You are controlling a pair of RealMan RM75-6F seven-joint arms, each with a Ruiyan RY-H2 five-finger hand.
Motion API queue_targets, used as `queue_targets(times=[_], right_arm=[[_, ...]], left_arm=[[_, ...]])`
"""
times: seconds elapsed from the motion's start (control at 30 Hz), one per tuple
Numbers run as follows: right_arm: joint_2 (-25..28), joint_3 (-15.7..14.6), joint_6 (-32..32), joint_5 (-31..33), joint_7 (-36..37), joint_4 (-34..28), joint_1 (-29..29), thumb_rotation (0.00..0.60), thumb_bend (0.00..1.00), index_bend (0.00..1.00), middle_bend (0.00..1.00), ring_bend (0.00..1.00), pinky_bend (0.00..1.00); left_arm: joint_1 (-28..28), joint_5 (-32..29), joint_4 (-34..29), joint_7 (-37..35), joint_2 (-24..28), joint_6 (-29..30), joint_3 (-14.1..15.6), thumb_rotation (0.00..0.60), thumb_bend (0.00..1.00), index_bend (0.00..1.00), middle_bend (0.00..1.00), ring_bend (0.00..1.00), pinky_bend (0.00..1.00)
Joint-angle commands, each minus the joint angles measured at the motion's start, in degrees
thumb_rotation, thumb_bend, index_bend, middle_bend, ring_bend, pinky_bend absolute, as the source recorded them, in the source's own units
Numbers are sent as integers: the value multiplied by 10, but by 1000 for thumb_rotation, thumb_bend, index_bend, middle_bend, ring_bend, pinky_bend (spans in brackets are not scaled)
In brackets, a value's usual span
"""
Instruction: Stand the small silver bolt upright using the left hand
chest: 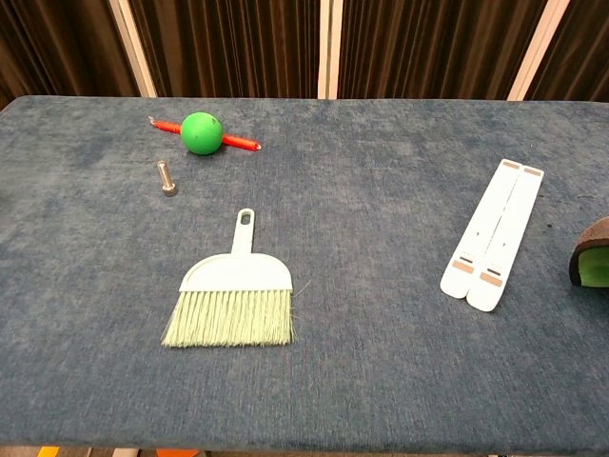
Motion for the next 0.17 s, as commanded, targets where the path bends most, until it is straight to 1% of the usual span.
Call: queue_targets(times=[0.03, 0.17], right_arm=[[-2, -2, 1, -4, -2, -2, 0, 600, 164, 84, 89, 0, 0], [-3, -3, 4, -6, -5, -5, -2, 600, 164, 84, 89, 0, 0]], left_arm=[[44, 31, -23, -27, 26, 31, 33, 600, 143, 319, 194, 32, 0], [78, 51, -32, -36, 32, 59, 48, 600, 143, 320, 194, 32, 0]])
